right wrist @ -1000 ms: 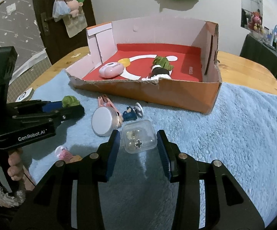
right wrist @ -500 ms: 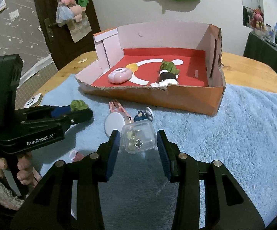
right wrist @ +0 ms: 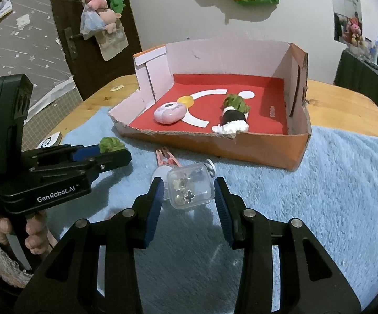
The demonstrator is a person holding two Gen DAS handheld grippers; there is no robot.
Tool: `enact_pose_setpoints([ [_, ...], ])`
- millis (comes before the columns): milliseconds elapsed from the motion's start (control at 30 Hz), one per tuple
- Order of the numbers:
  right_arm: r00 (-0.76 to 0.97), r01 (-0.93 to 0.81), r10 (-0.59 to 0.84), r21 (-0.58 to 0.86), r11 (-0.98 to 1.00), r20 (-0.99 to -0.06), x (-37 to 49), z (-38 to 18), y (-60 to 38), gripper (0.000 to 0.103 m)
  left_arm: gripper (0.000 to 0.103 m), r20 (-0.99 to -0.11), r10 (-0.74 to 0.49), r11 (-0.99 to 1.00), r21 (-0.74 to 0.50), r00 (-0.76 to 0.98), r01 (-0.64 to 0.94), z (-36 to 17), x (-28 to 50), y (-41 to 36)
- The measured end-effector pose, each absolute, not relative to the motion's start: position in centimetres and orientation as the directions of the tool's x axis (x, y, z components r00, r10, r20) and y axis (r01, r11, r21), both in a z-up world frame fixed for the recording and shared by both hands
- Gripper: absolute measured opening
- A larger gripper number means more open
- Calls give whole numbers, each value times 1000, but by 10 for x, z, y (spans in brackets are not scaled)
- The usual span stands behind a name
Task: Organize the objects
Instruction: 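Grasp green pom-pom with left gripper while right gripper grasps clear plastic container, then lift and carry the pom-pom and container with both grippers into the box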
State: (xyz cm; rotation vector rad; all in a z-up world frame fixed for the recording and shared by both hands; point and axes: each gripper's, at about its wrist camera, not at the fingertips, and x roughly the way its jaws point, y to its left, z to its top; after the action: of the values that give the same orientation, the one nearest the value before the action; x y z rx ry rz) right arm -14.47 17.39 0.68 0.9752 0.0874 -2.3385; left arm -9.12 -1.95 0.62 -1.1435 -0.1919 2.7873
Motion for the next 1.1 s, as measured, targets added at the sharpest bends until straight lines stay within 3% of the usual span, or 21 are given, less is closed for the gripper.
enact_pose_setpoints([
  [1100, -568, 566, -529, 167, -807, -631, -157, 29, 169, 38, 30, -627, 168, -985, -131, -761, -110, 46, -107, -11],
])
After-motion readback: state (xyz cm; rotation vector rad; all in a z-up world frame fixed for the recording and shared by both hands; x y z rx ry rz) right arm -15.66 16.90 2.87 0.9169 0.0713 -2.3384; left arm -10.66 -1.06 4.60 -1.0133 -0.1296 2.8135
